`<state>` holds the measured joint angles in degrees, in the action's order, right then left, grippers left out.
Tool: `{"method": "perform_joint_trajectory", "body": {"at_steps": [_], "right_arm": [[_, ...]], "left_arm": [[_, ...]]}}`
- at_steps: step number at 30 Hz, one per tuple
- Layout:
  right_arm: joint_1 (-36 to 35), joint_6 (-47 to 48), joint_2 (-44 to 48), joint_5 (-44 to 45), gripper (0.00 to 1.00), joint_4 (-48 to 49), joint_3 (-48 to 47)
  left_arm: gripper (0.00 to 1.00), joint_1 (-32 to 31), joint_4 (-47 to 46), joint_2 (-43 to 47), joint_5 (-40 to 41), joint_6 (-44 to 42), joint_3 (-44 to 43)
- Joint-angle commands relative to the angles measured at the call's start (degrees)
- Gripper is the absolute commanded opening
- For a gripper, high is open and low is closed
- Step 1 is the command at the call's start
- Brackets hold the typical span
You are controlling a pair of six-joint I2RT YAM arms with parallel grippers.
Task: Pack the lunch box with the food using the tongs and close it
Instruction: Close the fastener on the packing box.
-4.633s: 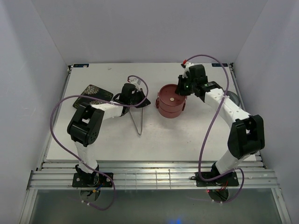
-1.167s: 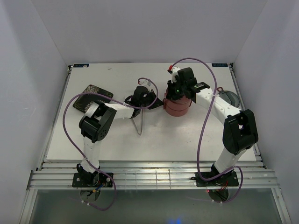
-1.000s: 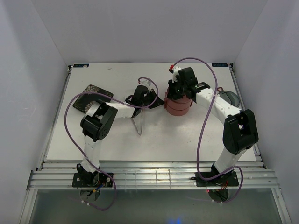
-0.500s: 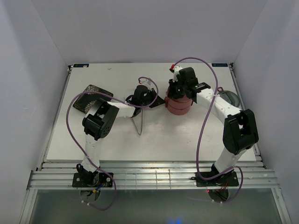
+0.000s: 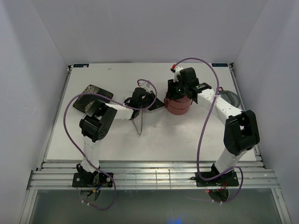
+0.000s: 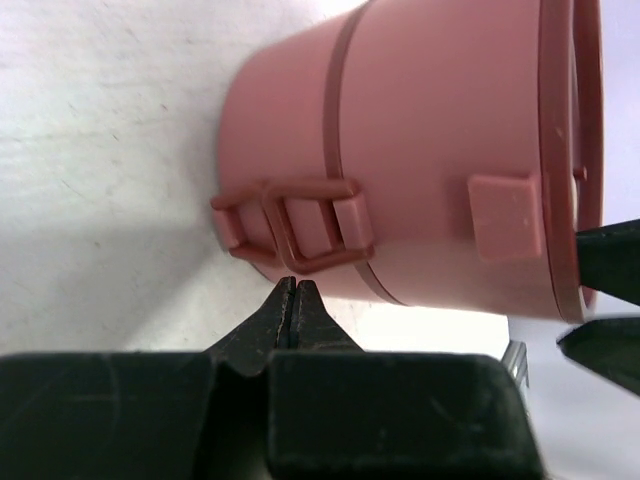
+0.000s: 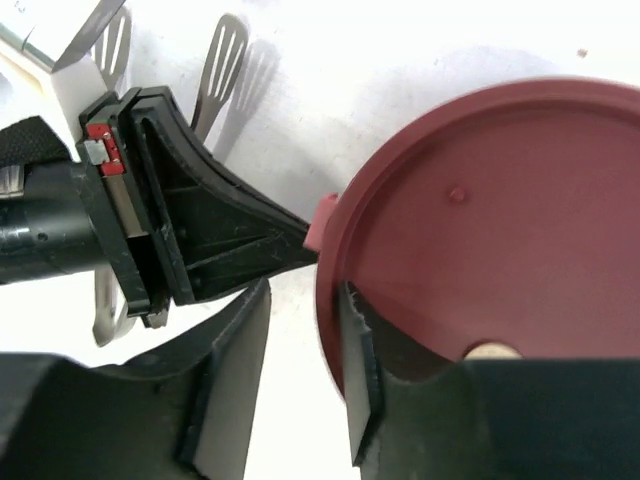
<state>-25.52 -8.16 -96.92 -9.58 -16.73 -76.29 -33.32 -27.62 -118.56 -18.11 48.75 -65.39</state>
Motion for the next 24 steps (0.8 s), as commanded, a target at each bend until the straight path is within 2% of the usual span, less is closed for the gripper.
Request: {"method": "perform_joint_trajectory", "body": {"at_steps": [1, 5, 7, 10, 11, 14, 24], "right_arm": [[1.0, -1.9, 2.3, 0.9, 0.41, -5.2, -1.5], [4.0, -2.3, 6.1, 3.2, 0.51, -7.0, -3.5], [7.6, -3.5, 7.4, 4.6, 0.50, -7.8, -3.7], [11.9, -4.6, 9.7, 7.3, 0.29, -7.5, -1.8], [14.7, -4.8, 10.1, 8.0, 0.17, -7.4, -1.6], [18.6, -5.1, 9.5, 9.6, 0.10, -5.9, -0.4], [22.4, -6.8, -8.4, 10.6, 0.08, -2.3, -2.7]], "left_arm": [[0.00, 0.3, -1.0, 5.4, -2.1, -0.1, 0.8], [0.00, 0.3, 0.0, 6.1, -1.1, -1.9, 0.8], [0.00, 0.4, 2.0, 6.4, 0.0, -3.0, 0.0], [0.00, 0.4, 4.3, 6.9, 3.0, -5.2, -0.4], [0.00, 0.4, 4.8, 7.2, 4.5, -5.9, -0.5], [0.00, 0.4, 6.8, 7.3, 6.3, -7.1, -1.4], [0.00, 0.3, 7.7, 3.4, 7.4, -10.4, -5.0]]}}
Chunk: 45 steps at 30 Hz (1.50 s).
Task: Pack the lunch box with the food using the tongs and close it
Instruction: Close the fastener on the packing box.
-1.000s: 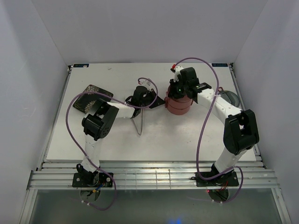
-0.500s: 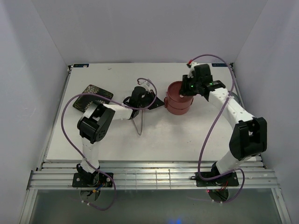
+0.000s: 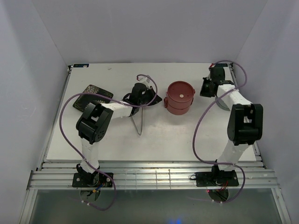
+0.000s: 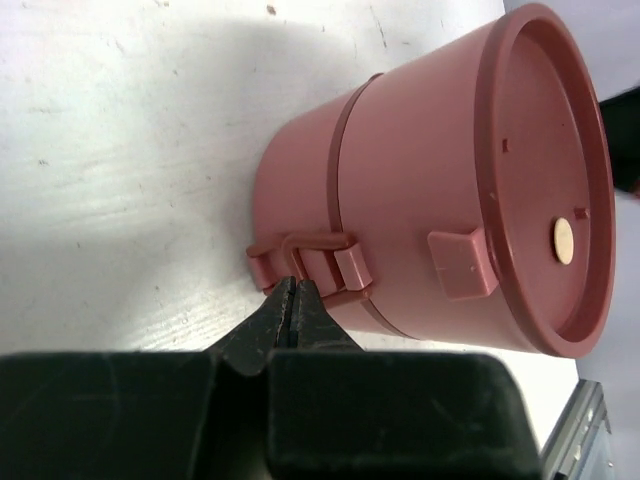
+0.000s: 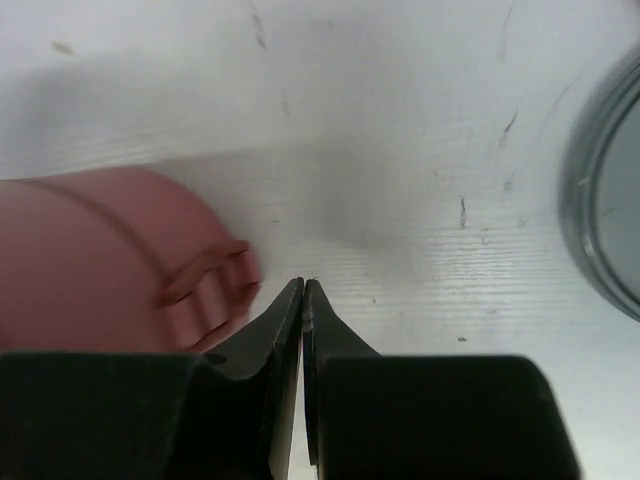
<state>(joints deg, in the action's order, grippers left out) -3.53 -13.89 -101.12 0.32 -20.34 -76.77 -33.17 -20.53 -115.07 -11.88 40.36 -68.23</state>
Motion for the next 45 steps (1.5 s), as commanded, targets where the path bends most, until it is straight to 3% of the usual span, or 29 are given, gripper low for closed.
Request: {"method": "perform_joint_trajectory", "body": {"at_steps": [1, 8, 18, 26, 33, 37, 45], "right_arm": [[0.5, -1.0, -5.5, 0.6, 0.08, 1.2, -3.0], [0.5, 1.5, -14.7, -5.3, 0.08, 3.2, -5.6], [0.3, 4.6, -18.0, -10.0, 0.08, 5.0, -4.3], [-0.7, 5.3, -19.2, -8.8, 0.08, 4.3, -4.1], [-8.1, 5.3, -18.9, -10.6, 0.08, 4.8, -2.3], [-10.4, 5.3, -17.9, -10.2, 0.08, 5.6, -0.5], [-8.5, 2.6, -16.0, -9.8, 0.08, 6.0, 2.2]], "left_arm": [[0.00, 0.1, 0.7, -0.3, 1.6, -2.5, -2.3], [0.00, 0.0, 0.7, -3.0, 0.8, -2.5, -3.8], [0.00, -0.1, 1.4, -3.9, 3.0, -3.3, -3.9], [0.00, -0.8, 1.4, -4.3, 3.1, -4.3, -5.7], [0.00, -6.3, -1.1, -13.2, -3.2, -1.1, -14.7], [0.00, -7.5, -2.8, -13.1, -3.3, 0.3, -12.7], [0.00, -5.1, -0.6, -6.5, 1.4, 0.3, -6.4]]}}
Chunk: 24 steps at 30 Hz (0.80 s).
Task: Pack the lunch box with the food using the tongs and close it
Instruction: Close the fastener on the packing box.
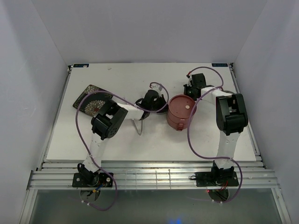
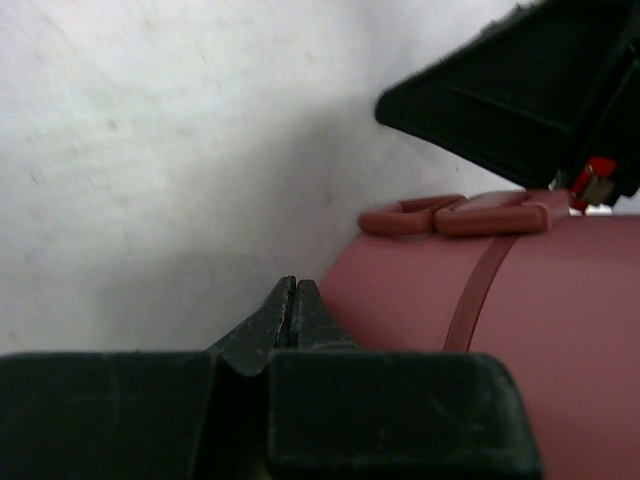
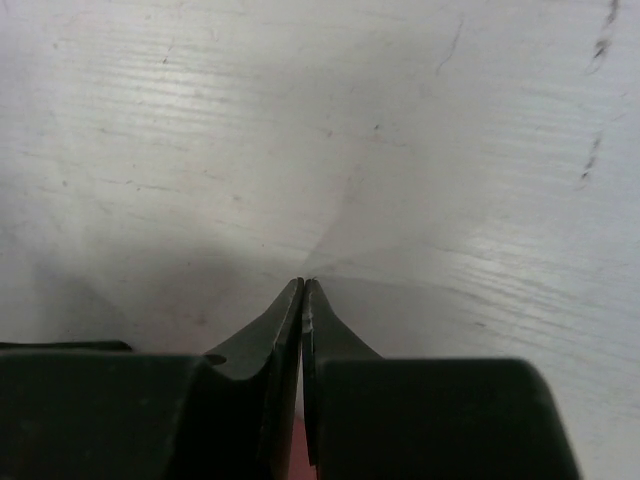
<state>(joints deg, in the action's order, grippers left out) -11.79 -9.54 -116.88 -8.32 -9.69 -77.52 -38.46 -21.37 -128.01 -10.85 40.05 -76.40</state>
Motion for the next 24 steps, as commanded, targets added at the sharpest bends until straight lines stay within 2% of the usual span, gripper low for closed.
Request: {"method": "perform_joint_trajectory", "body": {"at_steps": [1, 7, 12, 16, 17, 20, 21, 24], "right_arm": [[0.4, -2.0, 0.1, -1.0, 0.08, -4.6, 3.2], [4.3, -4.2, 3.7, 0.7, 0.08, -6.2, 3.6], [7.3, -6.5, 11.3, 8.0, 0.08, -14.1, 4.5], [5.6, -8.2, 21.8, 8.9, 0.08, -14.9, 12.6], [5.3, -9.5, 23.5, 6.1, 0.08, -14.0, 15.1], [2.7, -13.2, 30.2, 6.1, 0.08, -11.5, 24.0], [0.7, -13.9, 32.0, 6.4, 0.08, -11.1, 27.9], [-4.3, -18.0, 39.9, 10.5, 0.08, -10.4, 33.3]], "left_arm": [[0.00, 0.6, 0.1, 7.2, 0.7, 0.2, 2.3], [0.00, 1.4, 0.4, 13.5, 1.7, -6.7, 3.8], [0.00, 3.4, 3.4, 17.9, 2.9, -10.2, 2.7], [0.00, 5.1, 4.8, 20.6, -0.1, -15.3, 1.4], [0.00, 5.7, 4.8, 21.3, -0.4, -16.3, 1.2], [0.00, 7.1, 4.3, 22.6, -6.4, -18.4, -1.9], [0.00, 7.1, 4.4, 22.4, -11.1, -18.9, -3.2], [0.00, 6.6, 4.3, 21.7, -18.0, -18.6, -7.2]]}}
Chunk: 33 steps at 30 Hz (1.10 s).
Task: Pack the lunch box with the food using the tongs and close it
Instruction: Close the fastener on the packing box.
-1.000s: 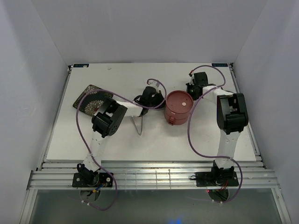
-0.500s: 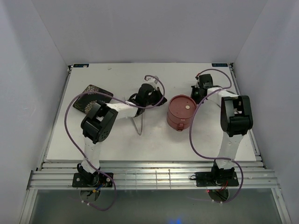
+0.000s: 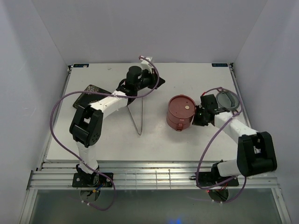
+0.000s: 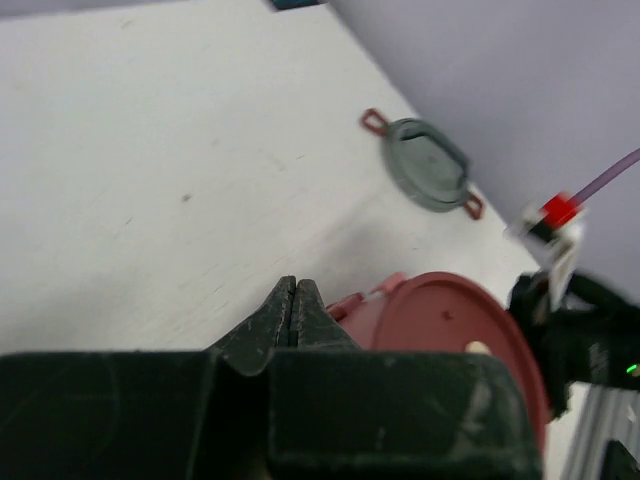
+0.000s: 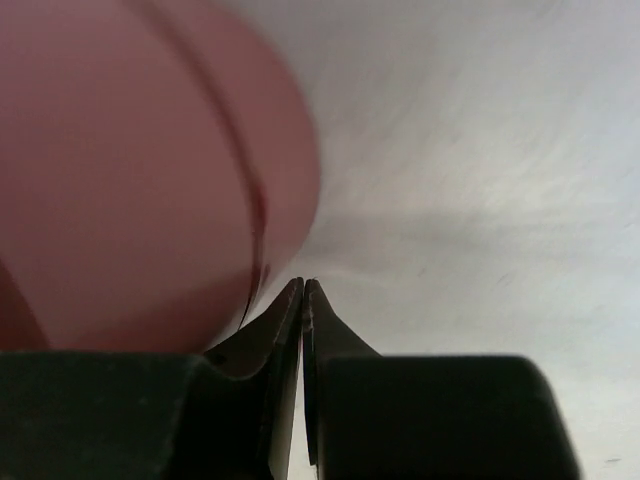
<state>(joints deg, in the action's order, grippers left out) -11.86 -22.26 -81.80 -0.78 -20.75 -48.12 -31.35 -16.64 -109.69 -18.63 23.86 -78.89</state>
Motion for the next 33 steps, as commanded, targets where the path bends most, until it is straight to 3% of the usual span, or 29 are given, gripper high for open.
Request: {"method": "perform_joint_trajectory", "body": {"at_steps": [1, 4, 9, 19, 27, 30, 33], "right_arm": [[-5.2, -6.3, 8.5, 3.9, 0.08, 0.6, 6.9], [-6.7, -7.9, 13.6, 8.0, 0.08, 0.7, 10.6], [-6.7, -6.1, 13.1, 7.6, 0.08, 8.4, 10.3], [-6.3, -3.0, -3.4, 0.8, 0.08, 16.4, 0.1], [-1.1, 2.6, -12.3, -4.5, 0.08, 15.4, -8.6], [-0.8, 4.1, -12.0, -4.3, 0.08, 9.8, -10.3], [-2.8, 3.5, -7.3, -4.1, 0.08, 8.7, -5.8]], "left_arm": [[0.00, -0.7, -0.5, 3.4, -12.1, -2.1, -5.0], [0.00, -2.1, -0.9, 4.0, -12.0, -2.5, -4.2], [0.00, -5.1, -3.4, 2.9, -14.7, -2.8, -2.6], [0.00, -7.3, -6.6, -1.3, -15.2, -3.1, 1.4], [0.00, -7.3, -6.3, -5.9, -12.3, -4.7, 0.7], [0.00, -7.3, -5.8, -8.7, -10.4, -4.1, 0.2], [0.00, -7.2, -5.5, -10.3, -8.7, -3.6, 1.2]]}}
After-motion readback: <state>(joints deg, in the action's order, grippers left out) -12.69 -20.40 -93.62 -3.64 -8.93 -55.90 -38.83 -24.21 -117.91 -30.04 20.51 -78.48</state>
